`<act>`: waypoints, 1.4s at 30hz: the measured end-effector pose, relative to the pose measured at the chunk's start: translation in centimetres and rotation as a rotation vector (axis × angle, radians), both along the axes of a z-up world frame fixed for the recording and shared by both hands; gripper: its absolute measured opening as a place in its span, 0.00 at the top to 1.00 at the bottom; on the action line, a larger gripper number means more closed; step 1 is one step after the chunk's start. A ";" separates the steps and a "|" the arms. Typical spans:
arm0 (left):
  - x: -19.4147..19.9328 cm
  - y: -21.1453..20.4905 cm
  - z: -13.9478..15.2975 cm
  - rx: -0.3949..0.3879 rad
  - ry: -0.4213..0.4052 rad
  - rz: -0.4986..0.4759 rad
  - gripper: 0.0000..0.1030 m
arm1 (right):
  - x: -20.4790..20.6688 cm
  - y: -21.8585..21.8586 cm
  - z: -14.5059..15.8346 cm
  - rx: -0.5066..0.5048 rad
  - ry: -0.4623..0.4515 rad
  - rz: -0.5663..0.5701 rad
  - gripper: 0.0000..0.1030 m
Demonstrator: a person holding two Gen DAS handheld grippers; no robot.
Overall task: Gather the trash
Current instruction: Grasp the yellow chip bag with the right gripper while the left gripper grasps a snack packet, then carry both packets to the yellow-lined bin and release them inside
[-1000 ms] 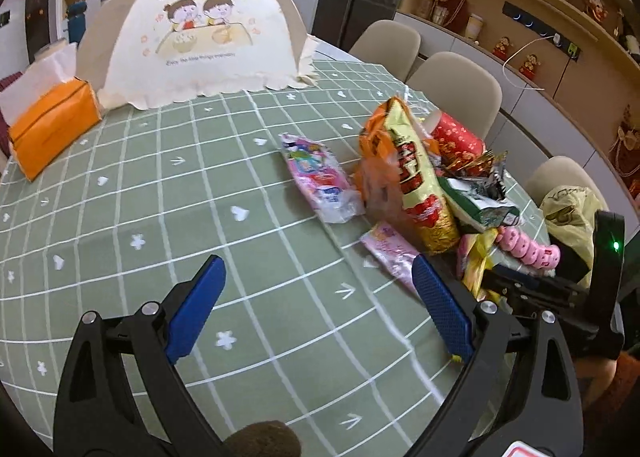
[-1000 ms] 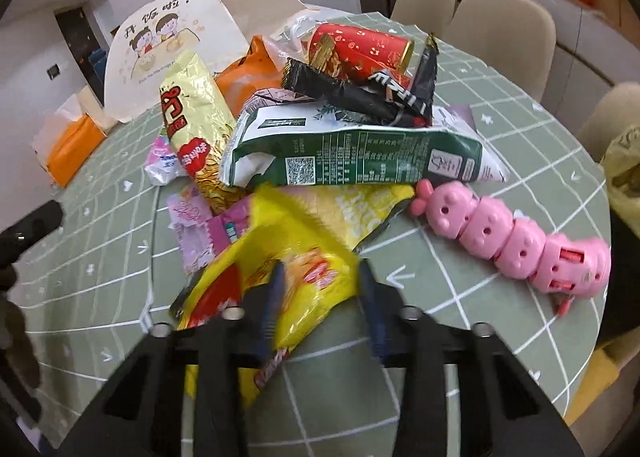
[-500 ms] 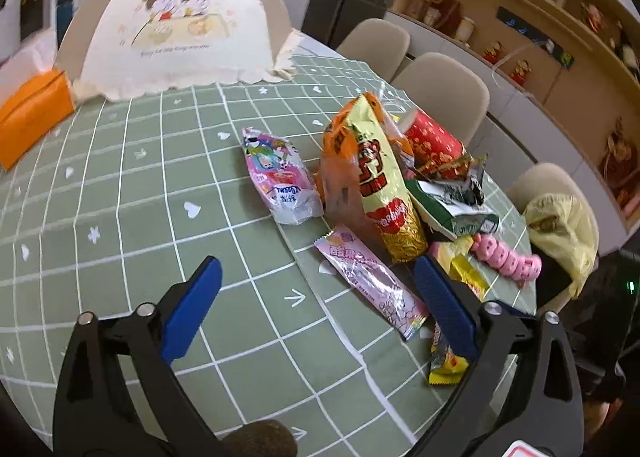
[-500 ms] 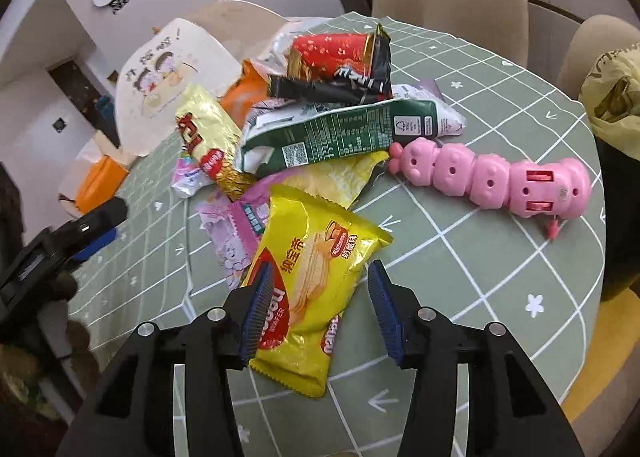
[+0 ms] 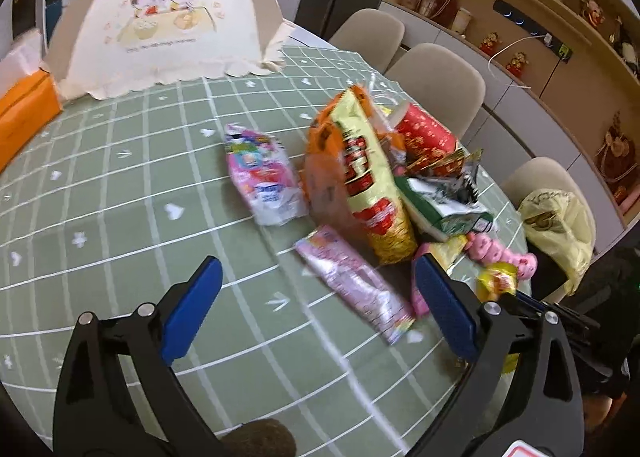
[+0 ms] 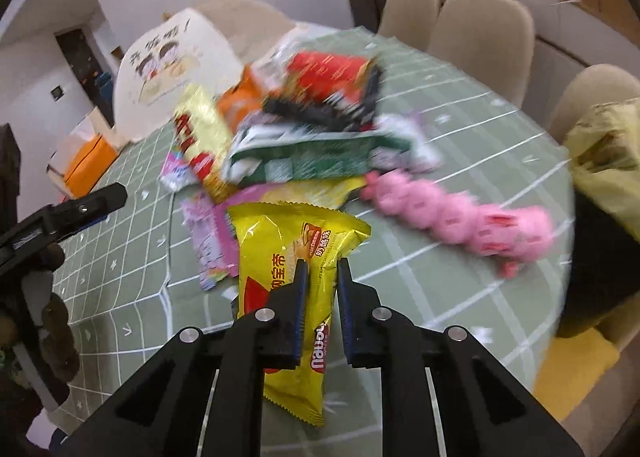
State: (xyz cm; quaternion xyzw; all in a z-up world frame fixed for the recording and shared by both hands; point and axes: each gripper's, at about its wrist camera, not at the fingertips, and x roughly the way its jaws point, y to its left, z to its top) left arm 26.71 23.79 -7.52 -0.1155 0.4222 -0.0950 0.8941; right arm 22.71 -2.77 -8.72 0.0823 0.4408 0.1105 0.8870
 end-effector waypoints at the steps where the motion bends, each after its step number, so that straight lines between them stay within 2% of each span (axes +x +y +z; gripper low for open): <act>1: 0.9 -0.2 -0.1 -0.021 0.013 0.006 0.14 | -0.2 -0.7 0.6 0.001 -0.009 -0.018 0.85; 6: 4.2 -1.1 0.4 -0.102 0.010 0.006 0.23 | -1.3 -2.9 2.8 -0.022 -0.050 -0.051 0.85; 9: 6.5 -1.9 1.0 -0.091 -0.006 0.019 0.28 | -2.0 -3.6 3.8 -0.041 -0.072 -0.051 0.85; 13: 8.7 -2.3 0.6 -0.106 0.051 0.047 0.41 | -2.6 -3.7 4.1 -0.064 -0.081 -0.053 0.85; 15: 9.4 -2.6 0.1 -0.124 0.088 0.038 0.51 | -3.2 -4.4 4.0 -0.075 -0.080 -0.055 0.85; 17: 9.4 -2.9 -0.1 -0.127 0.108 0.032 0.74 | -3.5 -4.9 4.0 -0.078 -0.079 -0.060 0.85; 18: 9.2 -3.1 0.1 -0.131 0.109 0.024 0.76 | -3.6 -5.2 4.3 -0.077 -0.082 -0.064 0.85; 20: 8.5 -3.5 1.0 -0.132 0.088 0.003 0.88 | -3.7 -5.7 4.7 -0.072 -0.094 -0.068 0.85; 24: 7.3 -4.6 4.1 -0.124 0.040 -0.034 0.94 | -3.6 -6.3 6.1 -0.055 -0.127 -0.052 0.85; 29: 5.7 -6.3 10.5 -0.088 -0.094 -0.071 0.95 | -3.1 -7.0 8.9 -0.042 -0.200 -0.039 0.85; 35: 4.4 -8.7 17.9 -0.105 -0.253 -0.122 0.95 | -2.7 -10.0 13.4 -0.064 -0.325 -0.048 0.85; 42: 3.3 -16.3 22.9 -0.143 -0.368 -0.294 0.95 | -2.4 -16.4 17.2 -0.127 -0.421 -0.126 0.85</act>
